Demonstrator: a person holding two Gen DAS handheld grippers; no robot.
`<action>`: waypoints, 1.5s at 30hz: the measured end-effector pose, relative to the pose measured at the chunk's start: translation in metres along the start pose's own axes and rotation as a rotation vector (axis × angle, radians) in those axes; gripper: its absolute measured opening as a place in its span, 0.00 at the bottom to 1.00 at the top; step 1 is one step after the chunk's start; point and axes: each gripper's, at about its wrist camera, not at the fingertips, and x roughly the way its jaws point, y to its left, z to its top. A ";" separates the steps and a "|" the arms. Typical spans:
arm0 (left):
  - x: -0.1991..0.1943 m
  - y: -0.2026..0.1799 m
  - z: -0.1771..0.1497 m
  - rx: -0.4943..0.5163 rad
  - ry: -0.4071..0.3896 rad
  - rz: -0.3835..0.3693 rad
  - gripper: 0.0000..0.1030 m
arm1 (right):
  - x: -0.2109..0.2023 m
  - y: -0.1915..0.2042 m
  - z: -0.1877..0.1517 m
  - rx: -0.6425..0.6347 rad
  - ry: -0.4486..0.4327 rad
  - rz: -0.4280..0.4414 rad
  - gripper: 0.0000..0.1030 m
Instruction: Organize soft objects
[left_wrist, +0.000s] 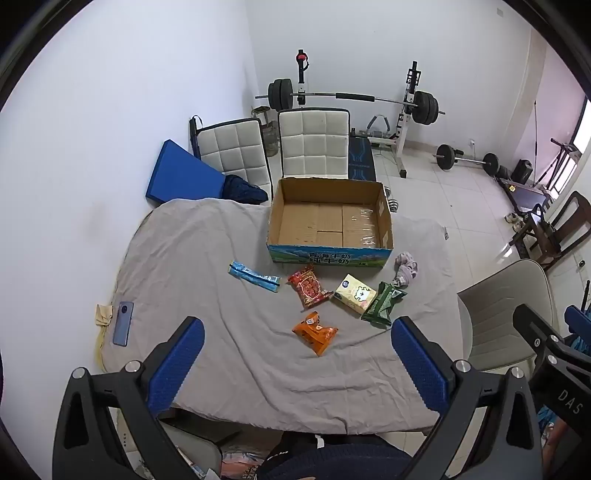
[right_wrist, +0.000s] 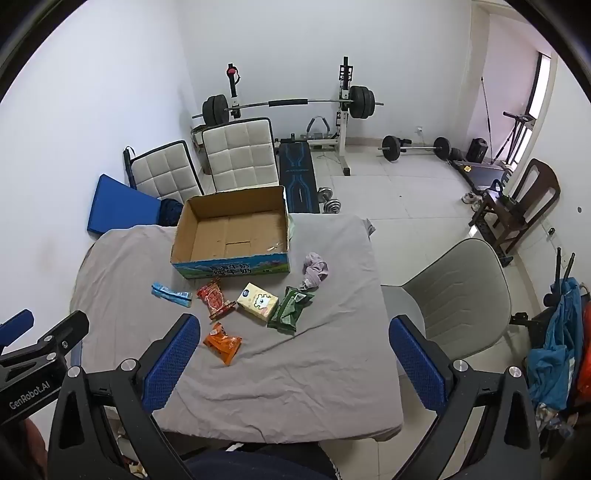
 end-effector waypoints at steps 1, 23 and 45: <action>0.000 0.000 0.000 0.001 -0.001 0.002 1.00 | 0.000 0.000 0.000 0.002 0.001 0.003 1.00; 0.000 -0.004 0.009 -0.012 -0.016 -0.012 1.00 | -0.001 0.002 -0.001 0.006 -0.022 -0.027 1.00; -0.007 -0.003 0.015 -0.012 -0.030 -0.014 1.00 | -0.004 0.005 0.005 0.006 -0.046 -0.037 1.00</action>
